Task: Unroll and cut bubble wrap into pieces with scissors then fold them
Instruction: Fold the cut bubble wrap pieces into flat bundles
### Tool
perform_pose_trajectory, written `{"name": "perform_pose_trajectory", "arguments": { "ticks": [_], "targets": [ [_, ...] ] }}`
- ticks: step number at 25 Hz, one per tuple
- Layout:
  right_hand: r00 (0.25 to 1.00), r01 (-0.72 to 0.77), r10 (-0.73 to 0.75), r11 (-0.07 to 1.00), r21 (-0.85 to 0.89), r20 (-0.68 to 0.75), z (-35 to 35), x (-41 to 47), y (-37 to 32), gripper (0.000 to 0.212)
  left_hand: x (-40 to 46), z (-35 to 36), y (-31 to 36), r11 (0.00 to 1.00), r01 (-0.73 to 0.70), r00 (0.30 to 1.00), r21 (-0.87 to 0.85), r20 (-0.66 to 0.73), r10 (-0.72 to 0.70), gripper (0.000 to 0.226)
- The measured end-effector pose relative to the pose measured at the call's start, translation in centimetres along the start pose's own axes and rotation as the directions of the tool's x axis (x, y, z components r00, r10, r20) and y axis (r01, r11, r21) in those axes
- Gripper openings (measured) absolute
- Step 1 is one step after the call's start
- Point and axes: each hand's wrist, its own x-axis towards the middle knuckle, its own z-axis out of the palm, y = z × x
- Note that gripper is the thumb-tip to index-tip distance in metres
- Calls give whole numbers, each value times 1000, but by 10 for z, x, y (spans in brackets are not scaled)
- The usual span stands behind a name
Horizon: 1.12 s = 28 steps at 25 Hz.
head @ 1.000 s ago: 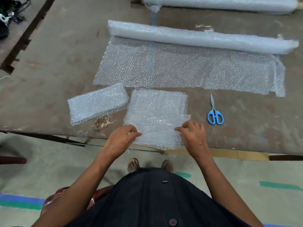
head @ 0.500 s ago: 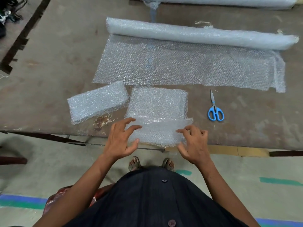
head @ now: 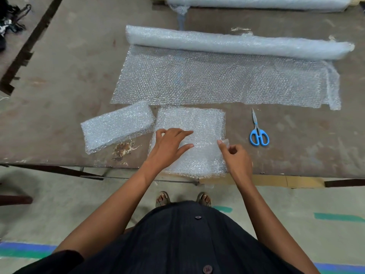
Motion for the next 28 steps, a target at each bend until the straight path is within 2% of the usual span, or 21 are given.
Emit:
{"name": "perform_pose_trajectory", "arguments": {
  "ticks": [3,6,8,10,12,15,19,22,24,26,28],
  "targets": [
    [1000,10,-10,999,48,18,2,5,-7,59,14,0,-7,1000,-16,997,11,82,15,56],
    [999,18,-21,993,118,26,-1,8,-10,51,22,3,-13,1000,-9,994,-1,106,9,55],
    [991,11,-46,961,275,122,-2,11,-8,47,26,4,-17,999,13,995,-36,103,-9,51],
    [972,4,-113,885,466,206,-3,15,-3,44,29,5,-21,996,38,993,-85,114,-28,47],
    [975,-15,-106,848,530,197,-6,15,-3,40,29,5,-28,990,45,992,-133,121,-29,43],
    [986,-67,-20,856,513,163,-7,19,6,29,26,10,-40,978,58,994,-202,107,-37,39],
    [990,-16,-35,930,366,133,-2,21,18,38,26,14,-43,964,72,995,-257,90,-50,39],
    [995,-26,-14,922,387,99,-2,23,16,22,26,13,-42,946,76,996,-316,71,-56,46],
    [995,-40,-1,917,398,102,-4,24,15,28,25,10,-43,923,110,993,-369,83,-85,49],
    [994,-54,12,916,396,107,-7,25,15,34,24,2,-45,940,154,983,-304,145,-115,54],
    [994,-45,0,906,421,107,-11,27,14,37,24,-10,-45,979,145,961,-145,256,-105,62]
  ]
}}
